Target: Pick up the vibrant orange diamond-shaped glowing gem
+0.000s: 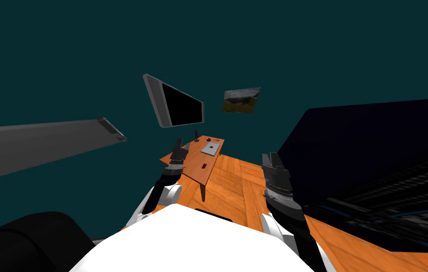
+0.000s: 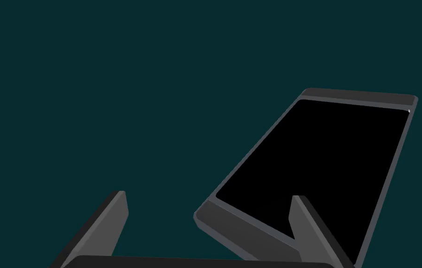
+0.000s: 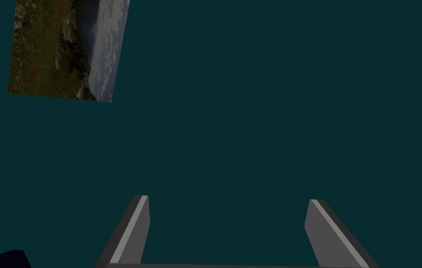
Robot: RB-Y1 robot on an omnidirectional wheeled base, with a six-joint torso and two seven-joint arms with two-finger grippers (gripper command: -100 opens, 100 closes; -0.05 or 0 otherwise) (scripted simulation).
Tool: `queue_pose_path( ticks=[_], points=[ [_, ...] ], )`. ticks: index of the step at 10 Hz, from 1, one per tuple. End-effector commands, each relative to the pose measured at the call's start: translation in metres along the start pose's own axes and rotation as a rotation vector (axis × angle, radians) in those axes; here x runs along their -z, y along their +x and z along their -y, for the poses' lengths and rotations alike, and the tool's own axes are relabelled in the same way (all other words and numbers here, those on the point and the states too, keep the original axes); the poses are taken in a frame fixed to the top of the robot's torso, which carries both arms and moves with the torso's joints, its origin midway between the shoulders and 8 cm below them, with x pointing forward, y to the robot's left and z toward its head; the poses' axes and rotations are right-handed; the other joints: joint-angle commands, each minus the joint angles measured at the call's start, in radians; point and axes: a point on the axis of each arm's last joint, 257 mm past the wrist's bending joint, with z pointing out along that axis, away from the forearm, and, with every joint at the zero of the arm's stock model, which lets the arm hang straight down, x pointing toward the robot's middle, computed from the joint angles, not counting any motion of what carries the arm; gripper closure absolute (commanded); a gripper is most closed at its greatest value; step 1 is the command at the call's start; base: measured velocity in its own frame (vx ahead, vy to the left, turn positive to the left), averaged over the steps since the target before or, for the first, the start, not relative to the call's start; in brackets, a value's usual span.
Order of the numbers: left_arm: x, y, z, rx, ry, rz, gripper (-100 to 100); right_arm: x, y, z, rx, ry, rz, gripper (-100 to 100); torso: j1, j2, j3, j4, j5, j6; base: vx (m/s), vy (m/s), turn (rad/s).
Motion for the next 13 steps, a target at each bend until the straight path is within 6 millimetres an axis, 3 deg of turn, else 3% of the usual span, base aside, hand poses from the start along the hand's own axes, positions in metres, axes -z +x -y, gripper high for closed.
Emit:
queue_pose_path(
  ticks=[1,7,8,13],
  points=[
    [0.000,0.004,-0.014,0.011,-0.032,-0.036,-100,0.000,0.000,0.000,0.000,0.000,0.000,0,0.000,0.000,0.000,0.000,0.000,0.000,-0.041,0.001,-0.016],
    [-0.001,0.006,-0.086,0.122,-0.199,-0.075,-100,0.000,0.000,0.000,0.000,0.000,0.000,0,0.002,0.007,0.004,0.002,0.000,0.000,-0.100,0.023,-0.012],
    [-0.001,0.006,-0.086,0.122,-0.199,-0.075,-100,0.000,0.000,0.000,0.000,0.000,0.000,0,0.003,0.008,0.005,0.002,0.001,0.000,-0.080,0.031,-0.004],
    [-0.003,0.000,-0.161,0.281,-0.378,-0.035,-100,0.000,0.000,0.000,0.000,0.000,0.000,0,0.003,0.008,0.005,0.002,0.001,0.000,-0.112,0.030,-0.009]
  ],
)
